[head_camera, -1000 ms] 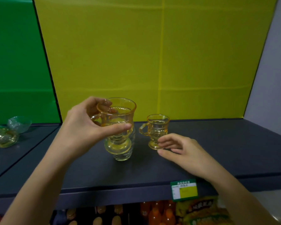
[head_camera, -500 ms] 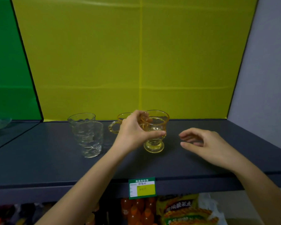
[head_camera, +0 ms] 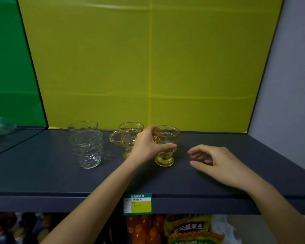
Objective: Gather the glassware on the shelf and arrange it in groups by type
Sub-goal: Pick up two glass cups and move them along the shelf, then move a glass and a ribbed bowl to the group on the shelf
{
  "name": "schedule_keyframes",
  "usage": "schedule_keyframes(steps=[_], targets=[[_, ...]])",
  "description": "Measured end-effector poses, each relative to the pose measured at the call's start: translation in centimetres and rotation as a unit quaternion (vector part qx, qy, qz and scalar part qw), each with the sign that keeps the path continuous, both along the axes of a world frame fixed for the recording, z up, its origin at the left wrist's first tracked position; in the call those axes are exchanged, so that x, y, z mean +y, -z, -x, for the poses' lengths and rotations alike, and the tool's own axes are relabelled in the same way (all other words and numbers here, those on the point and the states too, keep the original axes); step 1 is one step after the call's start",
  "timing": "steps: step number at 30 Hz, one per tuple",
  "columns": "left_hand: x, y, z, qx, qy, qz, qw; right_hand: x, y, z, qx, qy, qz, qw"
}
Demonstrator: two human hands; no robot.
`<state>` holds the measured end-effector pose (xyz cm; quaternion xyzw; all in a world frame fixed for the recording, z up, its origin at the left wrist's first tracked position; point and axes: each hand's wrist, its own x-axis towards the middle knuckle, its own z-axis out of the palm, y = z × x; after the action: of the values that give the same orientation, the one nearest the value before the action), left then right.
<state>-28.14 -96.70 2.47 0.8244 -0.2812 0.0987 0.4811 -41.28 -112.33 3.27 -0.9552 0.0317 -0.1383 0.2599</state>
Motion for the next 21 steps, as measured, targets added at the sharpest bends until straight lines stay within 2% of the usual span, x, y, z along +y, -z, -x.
schedule_keyframes(steps=[6,10,16,21], targets=[[0.1,-0.5,0.6,-0.041,-0.044,-0.099,0.993,0.4,0.0,-0.1,0.002,-0.012,0.045,0.999],[1.1,-1.1,1.9,-0.126,-0.081,-0.127,0.981,1.0,-0.4,0.3,-0.004,-0.025,0.065,0.998],[7.2,-1.5,4.9,-0.278,-0.19,-0.168,0.926,4.1,-0.9,0.1,-0.025,-0.075,0.091,0.993],[15.0,-0.7,5.9,-0.292,-0.24,-0.224,0.898,9.2,-1.0,-1.6,-0.046,-0.148,0.115,0.981]])
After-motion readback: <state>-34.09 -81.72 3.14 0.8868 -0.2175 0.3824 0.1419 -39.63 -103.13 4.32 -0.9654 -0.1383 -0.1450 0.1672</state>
